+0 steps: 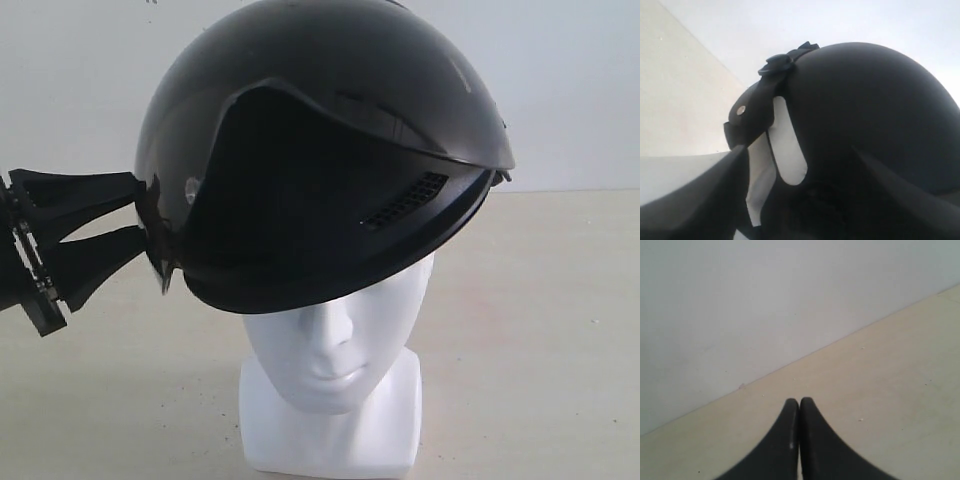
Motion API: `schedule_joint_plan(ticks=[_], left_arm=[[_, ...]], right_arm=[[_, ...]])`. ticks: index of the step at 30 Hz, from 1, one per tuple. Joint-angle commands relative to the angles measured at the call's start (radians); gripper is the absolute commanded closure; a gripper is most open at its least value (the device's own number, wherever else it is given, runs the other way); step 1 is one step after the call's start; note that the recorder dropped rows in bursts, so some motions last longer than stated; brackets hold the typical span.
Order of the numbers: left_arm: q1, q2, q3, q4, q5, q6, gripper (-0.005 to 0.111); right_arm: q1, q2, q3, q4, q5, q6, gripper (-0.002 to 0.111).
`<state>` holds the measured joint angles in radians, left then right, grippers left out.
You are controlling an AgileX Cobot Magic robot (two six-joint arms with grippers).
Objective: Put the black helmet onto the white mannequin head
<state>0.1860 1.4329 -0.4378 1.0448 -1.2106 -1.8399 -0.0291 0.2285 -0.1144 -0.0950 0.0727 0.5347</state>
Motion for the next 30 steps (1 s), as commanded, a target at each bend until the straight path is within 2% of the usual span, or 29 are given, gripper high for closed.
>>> schedule_joint_plan(ticks=[1, 6, 12, 16, 20, 22, 24, 30], left_arm=[[0.027, -0.007, -0.006, 0.013, -0.011, -0.019, 0.052], [0.051, -0.007, -0.006, 0.033, -0.011, -0.029, 0.052], [0.051, -0.019, -0.006, 0.066, -0.011, 0.024, 0.053], [0.051, -0.055, -0.006, 0.097, -0.011, 0.17, 0.073], [0.051, -0.112, -0.006, 0.105, -0.011, 0.258, 0.102], [0.051, -0.14, -0.013, 0.123, -0.011, 0.32, 0.102], [0.051, -0.169, -0.046, 0.205, -0.011, 0.336, 0.102], [0.051, -0.25, -0.168, 0.457, 0.079, 0.272, 0.102]], right_arm=[[0.003, 0.004, -0.092, 0.042, 0.054, -0.008, 0.109], [0.003, 0.075, -0.325, 0.095, 0.264, -0.116, 0.109], [0.003, 0.396, -0.628, 0.24, 0.714, -0.309, 0.109], [0.003, 0.584, -0.766, 0.284, 0.923, -0.316, 0.109], [0.003, 0.707, -0.824, 0.287, 0.952, -0.337, 0.109], [0.003, 0.746, -0.828, 0.294, 0.96, -0.346, 0.109], [0.003, 0.77, -0.828, 0.298, 0.963, -0.378, 0.109], [0.003, 0.771, -0.828, 0.384, 0.943, -0.518, 0.109]])
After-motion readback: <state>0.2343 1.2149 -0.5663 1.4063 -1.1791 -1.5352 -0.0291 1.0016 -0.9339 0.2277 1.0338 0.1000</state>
